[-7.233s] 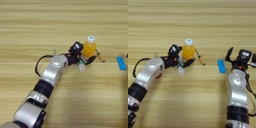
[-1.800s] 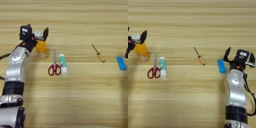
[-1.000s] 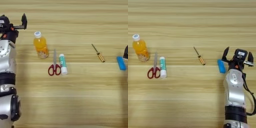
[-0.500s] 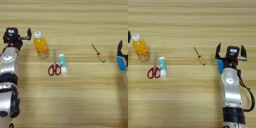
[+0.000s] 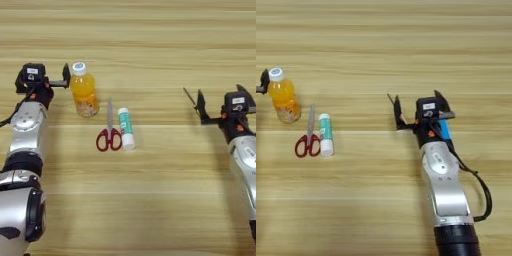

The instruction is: Move the objects on the table

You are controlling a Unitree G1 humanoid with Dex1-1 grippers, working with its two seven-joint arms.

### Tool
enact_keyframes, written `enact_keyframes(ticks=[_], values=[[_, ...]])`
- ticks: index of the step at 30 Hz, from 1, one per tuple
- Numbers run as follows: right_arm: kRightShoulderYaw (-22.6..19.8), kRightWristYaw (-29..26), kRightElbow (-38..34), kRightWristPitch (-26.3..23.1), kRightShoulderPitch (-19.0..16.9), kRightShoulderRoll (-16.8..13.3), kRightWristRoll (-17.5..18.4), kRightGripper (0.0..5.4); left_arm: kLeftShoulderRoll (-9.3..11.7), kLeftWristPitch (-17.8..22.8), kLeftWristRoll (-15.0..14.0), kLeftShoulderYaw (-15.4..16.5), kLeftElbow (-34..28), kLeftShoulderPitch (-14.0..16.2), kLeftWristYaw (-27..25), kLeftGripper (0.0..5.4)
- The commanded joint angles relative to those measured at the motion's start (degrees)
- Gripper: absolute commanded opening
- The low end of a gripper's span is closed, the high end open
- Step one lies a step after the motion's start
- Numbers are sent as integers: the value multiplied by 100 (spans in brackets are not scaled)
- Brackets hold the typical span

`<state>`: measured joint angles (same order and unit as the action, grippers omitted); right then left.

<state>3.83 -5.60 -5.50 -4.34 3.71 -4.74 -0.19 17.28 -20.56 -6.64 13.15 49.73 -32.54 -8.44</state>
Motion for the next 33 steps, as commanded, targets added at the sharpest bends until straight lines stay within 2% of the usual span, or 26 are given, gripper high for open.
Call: enact_keyframes(ticks=[1,6,14,20,26,33], values=[[351,-302,-118,-152,-49,47,38,540,-78,-14,30,-39,-160,81,64,539],[741,-525,11,-215,64,114,-81,540,-128,16,20,-40,-252,125,108,539],[1408,-734,680,-243,606,234,-500,540,-176,52,23,-55,-388,188,170,539],[1645,-840,1160,-105,828,458,-554,540,-221,98,20,-67,-545,257,235,539],[1811,-1030,1405,-102,786,605,-476,540,-211,148,53,-54,-615,291,339,539],[1979,-1179,1508,-95,667,665,-507,540,-47,315,295,31,-406,226,935,539]])
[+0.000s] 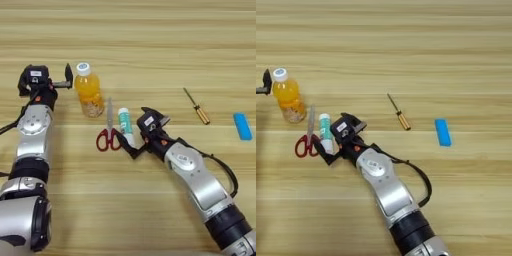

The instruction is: Move the objects on the table

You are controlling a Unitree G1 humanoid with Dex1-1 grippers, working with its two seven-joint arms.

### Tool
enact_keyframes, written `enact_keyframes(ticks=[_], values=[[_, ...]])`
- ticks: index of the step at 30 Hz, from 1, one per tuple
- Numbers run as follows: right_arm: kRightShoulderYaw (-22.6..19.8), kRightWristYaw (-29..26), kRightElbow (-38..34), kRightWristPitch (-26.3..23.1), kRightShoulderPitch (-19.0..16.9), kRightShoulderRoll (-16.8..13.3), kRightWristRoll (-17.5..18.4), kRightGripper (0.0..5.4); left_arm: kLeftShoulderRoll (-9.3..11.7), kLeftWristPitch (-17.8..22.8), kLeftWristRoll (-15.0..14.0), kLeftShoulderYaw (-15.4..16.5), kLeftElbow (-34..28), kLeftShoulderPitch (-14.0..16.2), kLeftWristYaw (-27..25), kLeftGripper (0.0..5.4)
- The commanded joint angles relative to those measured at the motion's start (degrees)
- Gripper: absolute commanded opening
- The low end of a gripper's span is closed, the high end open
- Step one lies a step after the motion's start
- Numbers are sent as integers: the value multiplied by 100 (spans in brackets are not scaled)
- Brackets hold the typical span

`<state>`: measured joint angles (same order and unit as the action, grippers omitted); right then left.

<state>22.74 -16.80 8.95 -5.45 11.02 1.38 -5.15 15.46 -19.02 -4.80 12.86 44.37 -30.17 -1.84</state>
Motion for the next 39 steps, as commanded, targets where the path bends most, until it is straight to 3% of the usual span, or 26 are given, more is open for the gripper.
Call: enact_keyframes(ticks=[1,20,39], values=[[117,-69,113,-1,-76,51,-32,540,156,169,134,70,152,-19,345,539],[-232,308,1105,114,210,115,-114,540,176,190,115,48,208,-59,433,539],[-417,303,215,-403,-351,-99,-105,540,144,171,149,6,204,-49,480,539]])
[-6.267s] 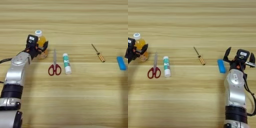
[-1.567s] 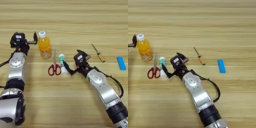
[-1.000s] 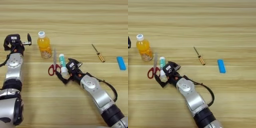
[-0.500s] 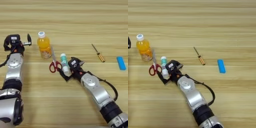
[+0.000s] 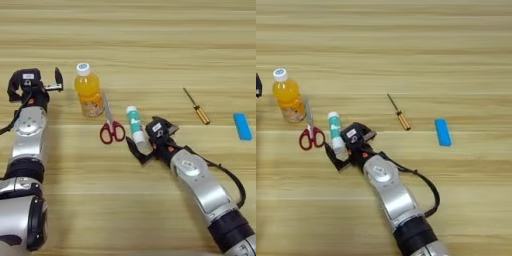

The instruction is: Move the objects on the table

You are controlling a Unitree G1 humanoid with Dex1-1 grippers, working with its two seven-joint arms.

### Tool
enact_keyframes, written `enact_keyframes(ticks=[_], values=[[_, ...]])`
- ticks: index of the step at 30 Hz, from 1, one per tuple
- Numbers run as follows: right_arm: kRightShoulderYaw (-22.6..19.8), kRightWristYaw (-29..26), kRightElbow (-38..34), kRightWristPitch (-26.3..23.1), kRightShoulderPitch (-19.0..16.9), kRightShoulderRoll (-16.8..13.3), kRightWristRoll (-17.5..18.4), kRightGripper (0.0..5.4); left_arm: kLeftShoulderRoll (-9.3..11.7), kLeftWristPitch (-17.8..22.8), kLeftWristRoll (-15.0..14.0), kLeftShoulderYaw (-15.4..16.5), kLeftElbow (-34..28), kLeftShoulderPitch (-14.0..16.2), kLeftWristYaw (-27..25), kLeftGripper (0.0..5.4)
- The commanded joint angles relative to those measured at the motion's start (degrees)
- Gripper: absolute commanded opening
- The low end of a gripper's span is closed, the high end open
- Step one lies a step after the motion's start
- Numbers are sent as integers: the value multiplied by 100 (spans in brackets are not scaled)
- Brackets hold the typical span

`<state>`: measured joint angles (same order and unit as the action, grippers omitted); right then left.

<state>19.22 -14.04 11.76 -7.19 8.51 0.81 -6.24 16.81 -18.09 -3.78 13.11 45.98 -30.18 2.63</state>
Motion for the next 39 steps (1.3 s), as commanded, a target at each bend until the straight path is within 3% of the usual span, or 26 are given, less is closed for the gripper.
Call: enact_keyframes(ticks=[1,19,39], values=[[-77,32,-66,-256,-102,-44,0,540,9,77,47,-20,45,-49,35,539],[-506,320,574,-359,183,75,77,540,11,76,38,-23,12,-35,24,539],[-699,358,966,-315,341,151,267,335,6,66,39,-25,1,-29,26,540]])
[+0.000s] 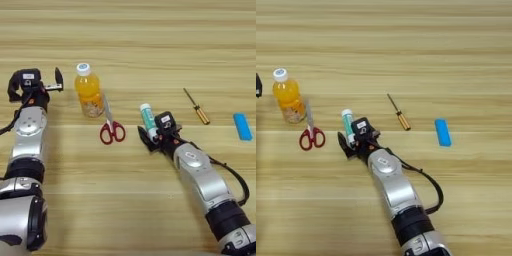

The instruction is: Move the objects on the table

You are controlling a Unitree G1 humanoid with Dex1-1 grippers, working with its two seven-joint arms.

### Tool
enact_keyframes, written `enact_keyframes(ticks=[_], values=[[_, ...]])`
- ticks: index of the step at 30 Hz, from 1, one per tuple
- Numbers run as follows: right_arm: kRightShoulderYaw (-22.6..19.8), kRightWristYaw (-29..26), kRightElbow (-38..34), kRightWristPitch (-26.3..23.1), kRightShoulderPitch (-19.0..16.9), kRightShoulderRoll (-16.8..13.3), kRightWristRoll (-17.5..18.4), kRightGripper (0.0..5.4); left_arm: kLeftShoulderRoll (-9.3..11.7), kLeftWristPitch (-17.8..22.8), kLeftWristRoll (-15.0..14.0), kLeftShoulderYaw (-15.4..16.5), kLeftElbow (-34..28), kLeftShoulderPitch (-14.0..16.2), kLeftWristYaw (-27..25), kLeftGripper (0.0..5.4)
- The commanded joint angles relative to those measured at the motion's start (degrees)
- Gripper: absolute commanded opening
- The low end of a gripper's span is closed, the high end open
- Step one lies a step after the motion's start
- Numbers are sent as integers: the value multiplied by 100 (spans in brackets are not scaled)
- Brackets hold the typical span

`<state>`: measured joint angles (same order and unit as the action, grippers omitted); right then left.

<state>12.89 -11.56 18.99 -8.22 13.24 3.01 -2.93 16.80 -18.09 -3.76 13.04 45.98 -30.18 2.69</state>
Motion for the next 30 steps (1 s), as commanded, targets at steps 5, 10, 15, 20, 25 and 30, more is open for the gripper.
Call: enact_keyframes(ticks=[5,10,15,20,25,30], values=[[-75,140,233,-188,-132,-71,-67,291,5,66,33,-14,-1,-30,18,540],[-103,198,157,-153,-130,-84,-57,236,6,66,30,-11,-3,-29,17,540],[-152,304,-11,-51,-125,-130,-98,191,8,62,28,-10,-3,-28,14,540],[-292,408,-325,21,-126,-208,-78,168,10,64,26,-9,-9,-28,10,540],[-389,424,-399,-30,-116,-232,-8,168,17,65,26,-7,-4,-34,9,540],[-496,429,-564,-55,-121,-239,51,168,15,65,30,-10,-9,-32,12,540]])
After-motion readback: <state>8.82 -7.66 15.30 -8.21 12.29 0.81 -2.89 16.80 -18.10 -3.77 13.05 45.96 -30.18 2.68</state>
